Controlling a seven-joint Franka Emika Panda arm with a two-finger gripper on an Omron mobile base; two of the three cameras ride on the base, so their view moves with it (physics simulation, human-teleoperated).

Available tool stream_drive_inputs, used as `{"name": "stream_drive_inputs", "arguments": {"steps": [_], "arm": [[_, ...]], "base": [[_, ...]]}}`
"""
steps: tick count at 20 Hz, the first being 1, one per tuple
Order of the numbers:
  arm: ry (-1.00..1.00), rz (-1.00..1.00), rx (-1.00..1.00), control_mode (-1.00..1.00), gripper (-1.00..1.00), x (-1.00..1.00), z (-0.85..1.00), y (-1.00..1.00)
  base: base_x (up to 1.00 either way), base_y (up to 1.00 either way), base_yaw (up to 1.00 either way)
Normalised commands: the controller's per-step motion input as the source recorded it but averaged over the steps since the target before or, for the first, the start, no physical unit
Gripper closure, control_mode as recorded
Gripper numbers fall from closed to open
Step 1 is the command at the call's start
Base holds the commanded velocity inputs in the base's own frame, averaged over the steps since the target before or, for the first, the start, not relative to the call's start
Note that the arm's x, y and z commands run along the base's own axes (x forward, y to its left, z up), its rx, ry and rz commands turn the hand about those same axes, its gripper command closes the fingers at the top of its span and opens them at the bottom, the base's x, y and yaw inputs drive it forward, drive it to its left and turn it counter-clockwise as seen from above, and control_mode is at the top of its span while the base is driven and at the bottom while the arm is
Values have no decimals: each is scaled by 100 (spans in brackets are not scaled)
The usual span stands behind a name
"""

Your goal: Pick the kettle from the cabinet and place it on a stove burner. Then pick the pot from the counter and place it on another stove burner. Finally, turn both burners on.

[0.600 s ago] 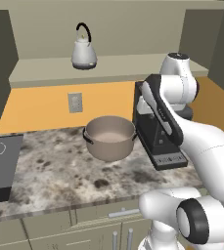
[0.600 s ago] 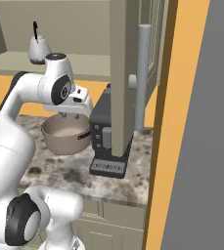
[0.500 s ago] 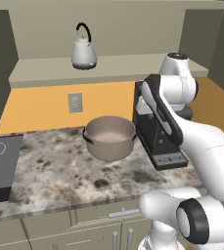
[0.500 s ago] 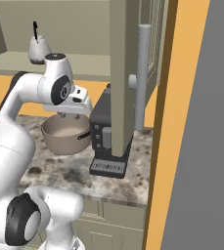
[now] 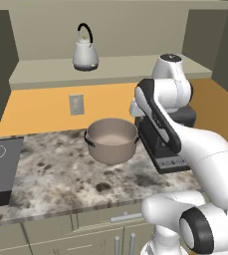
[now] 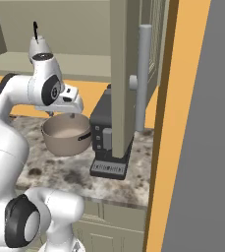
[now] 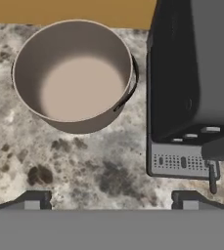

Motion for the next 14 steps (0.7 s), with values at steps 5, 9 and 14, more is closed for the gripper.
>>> {"name": "stream_drive_inputs", "arguments": {"steps": [5,9,14], "arm": [[-21,2,0,-100,-100,0,24,25],[-17,5,0,-100,-100,0,29,27],[-18,7,0,-100,-100,0,35,12]], "base": [[0,0,0],[0,0,0],[0,0,0]]}}
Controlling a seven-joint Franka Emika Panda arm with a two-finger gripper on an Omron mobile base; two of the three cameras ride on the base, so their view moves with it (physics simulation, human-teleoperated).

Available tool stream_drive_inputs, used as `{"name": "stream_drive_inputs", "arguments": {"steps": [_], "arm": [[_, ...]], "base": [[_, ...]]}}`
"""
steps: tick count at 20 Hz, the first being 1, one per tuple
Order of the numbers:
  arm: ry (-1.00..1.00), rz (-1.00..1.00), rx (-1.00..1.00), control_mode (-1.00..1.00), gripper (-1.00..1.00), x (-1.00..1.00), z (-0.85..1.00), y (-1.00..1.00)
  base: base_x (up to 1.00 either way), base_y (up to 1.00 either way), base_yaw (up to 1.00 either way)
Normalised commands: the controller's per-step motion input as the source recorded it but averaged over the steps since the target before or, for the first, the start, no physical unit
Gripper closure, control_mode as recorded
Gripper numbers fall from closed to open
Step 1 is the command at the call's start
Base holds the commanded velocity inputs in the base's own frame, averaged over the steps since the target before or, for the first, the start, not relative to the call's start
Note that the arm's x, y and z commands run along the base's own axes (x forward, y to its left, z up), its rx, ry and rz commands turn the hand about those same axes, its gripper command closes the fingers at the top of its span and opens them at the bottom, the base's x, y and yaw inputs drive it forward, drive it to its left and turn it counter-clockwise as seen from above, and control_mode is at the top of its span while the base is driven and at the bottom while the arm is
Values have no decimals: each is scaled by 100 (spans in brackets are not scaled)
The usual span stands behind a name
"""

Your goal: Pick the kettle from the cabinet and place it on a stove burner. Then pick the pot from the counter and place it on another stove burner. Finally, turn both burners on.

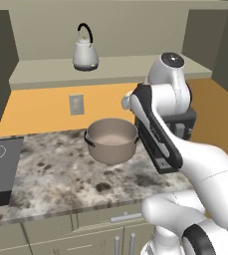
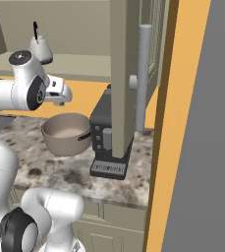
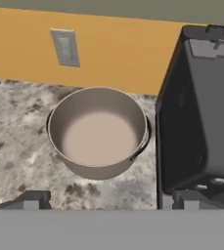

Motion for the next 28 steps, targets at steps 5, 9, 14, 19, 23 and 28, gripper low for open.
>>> {"name": "stream_drive_inputs", "arguments": {"steps": [5,9,14,19,23,28], "arm": [[-16,7,1,-100,-100,5,41,12],[-16,7,1,-100,-100,10,38,15],[-10,6,2,-100,-100,29,38,18],[-8,4,3,-100,-100,42,31,18],[-10,3,3,-100,-100,33,32,16],[-12,1,1,-100,-100,19,36,14]], "base": [[0,0,0],[0,0,0],[0,0,0],[0,0,0],[0,0,0],[0,0,0]]}}
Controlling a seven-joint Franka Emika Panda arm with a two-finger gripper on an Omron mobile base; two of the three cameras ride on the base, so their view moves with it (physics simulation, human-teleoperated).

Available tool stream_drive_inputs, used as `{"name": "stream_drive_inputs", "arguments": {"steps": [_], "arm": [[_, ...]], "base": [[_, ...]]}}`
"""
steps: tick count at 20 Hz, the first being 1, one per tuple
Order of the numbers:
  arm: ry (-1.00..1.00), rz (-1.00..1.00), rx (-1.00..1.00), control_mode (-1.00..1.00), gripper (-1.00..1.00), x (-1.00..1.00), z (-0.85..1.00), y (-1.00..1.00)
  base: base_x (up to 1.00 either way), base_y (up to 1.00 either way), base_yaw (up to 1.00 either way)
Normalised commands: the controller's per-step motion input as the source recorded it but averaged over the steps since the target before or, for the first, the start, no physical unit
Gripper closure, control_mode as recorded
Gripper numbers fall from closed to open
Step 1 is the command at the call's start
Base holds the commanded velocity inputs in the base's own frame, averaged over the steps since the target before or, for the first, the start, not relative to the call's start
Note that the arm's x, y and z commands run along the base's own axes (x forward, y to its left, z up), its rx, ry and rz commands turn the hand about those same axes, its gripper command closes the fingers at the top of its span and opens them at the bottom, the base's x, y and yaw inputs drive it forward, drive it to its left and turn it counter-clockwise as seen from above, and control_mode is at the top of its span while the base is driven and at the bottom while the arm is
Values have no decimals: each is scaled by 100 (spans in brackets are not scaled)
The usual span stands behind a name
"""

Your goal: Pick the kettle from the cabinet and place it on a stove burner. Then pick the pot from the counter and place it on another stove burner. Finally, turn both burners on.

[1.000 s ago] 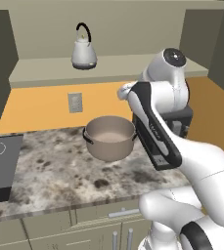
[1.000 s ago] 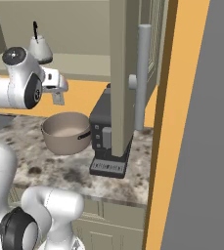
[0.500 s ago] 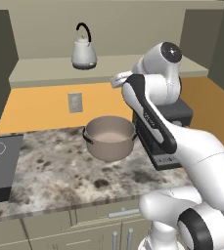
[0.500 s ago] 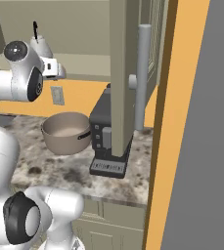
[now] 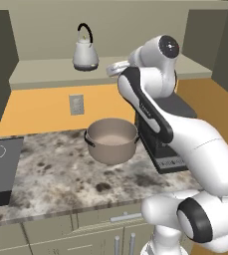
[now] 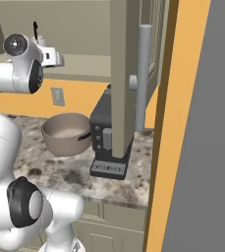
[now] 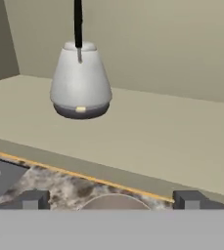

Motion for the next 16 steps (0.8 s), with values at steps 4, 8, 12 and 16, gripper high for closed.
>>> {"name": "stream_drive_inputs", "arguments": {"steps": [4,8,12,16], "arm": [[-8,0,1,-100,-100,23,38,13],[-4,1,3,-100,-100,25,29,11],[-5,1,3,-100,-100,17,27,16],[-6,1,4,-100,-100,18,25,17]], "base": [[0,0,0],[0,0,0],[0,0,0],[0,0,0]]}}
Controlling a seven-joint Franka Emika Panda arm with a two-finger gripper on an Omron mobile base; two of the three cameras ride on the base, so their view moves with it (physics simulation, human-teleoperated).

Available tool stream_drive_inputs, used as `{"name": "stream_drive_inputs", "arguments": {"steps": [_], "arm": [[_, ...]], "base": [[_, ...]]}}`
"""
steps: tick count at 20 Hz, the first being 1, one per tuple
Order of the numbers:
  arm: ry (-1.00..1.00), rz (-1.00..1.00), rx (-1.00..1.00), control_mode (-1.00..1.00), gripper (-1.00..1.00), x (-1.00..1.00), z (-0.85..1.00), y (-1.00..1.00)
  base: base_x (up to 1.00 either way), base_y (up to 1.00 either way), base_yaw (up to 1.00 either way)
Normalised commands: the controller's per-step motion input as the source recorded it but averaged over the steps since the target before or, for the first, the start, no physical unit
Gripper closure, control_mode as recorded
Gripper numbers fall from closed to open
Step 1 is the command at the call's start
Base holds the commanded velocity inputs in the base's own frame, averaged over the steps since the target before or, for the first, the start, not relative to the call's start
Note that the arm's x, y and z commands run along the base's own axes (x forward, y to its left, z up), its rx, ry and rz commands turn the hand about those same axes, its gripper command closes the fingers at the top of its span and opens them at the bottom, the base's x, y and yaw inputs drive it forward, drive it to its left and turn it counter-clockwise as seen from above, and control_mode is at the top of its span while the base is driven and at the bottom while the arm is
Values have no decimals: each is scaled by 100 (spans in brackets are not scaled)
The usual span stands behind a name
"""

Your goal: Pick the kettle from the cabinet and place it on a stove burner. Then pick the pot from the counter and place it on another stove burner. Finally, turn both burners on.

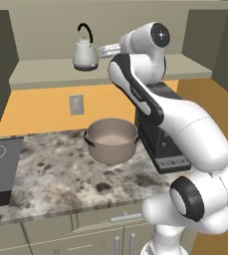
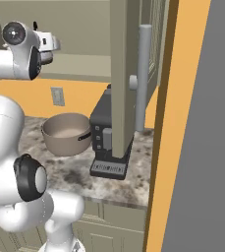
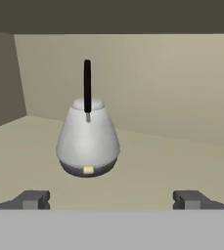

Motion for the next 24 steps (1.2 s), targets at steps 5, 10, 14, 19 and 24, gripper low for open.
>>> {"name": "stream_drive_inputs", "arguments": {"steps": [5,10,14,19,24], "arm": [[-5,2,4,-100,-100,18,20,14],[-2,1,4,-100,-100,19,19,8],[0,0,2,-100,-100,26,20,17],[0,0,0,-100,-100,29,6,23],[2,0,1,-100,-100,35,0,17]], "base": [[0,0,0],[0,0,0],[0,0,0],[0,0,0],[0,0,0]]}}
